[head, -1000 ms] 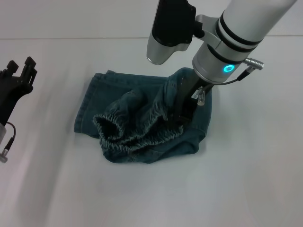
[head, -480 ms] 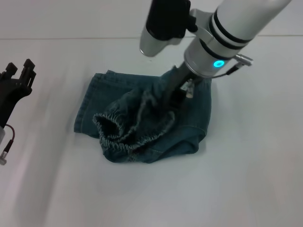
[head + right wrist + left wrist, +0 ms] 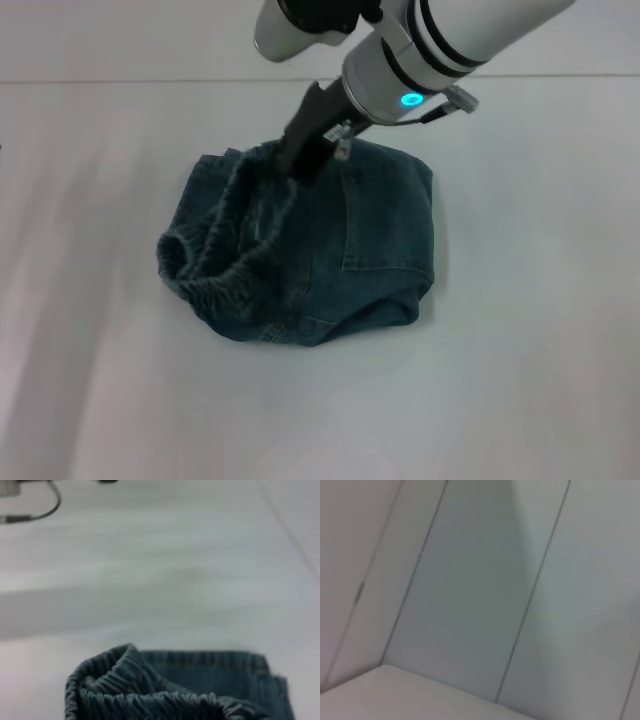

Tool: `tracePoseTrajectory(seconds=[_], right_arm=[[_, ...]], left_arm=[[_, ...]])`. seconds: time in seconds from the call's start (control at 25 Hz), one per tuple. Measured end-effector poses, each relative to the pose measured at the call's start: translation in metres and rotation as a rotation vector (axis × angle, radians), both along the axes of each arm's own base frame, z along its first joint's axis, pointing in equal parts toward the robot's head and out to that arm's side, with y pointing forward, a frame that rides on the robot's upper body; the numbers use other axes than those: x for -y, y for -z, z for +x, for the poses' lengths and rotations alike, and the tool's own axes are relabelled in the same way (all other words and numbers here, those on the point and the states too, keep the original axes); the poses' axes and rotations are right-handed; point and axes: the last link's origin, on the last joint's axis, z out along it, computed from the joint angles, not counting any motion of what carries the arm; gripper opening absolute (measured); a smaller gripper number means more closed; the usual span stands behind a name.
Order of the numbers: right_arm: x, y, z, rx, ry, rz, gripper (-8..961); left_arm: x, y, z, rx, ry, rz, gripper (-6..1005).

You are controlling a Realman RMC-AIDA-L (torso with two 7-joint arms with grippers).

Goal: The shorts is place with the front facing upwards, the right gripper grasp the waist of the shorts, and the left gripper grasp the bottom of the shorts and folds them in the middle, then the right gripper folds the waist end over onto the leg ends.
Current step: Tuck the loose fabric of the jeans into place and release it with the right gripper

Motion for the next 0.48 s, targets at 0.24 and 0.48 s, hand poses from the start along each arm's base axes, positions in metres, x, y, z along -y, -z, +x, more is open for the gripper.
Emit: tracePoseTrajectory(seconds=[0.24, 0.48], right_arm=[[-0.011, 0.007, 0.001, -0.053, 0.017, 0.057, 37], [-0.013, 0.010, 0.006, -0.138, 0.052, 0.071, 134]], left_arm=[[0.002, -0.003, -0.003, -0.001, -0.012, 0.012, 514], [0.004, -0.004, -0.006, -0.007, -0.023, 0.013, 515]])
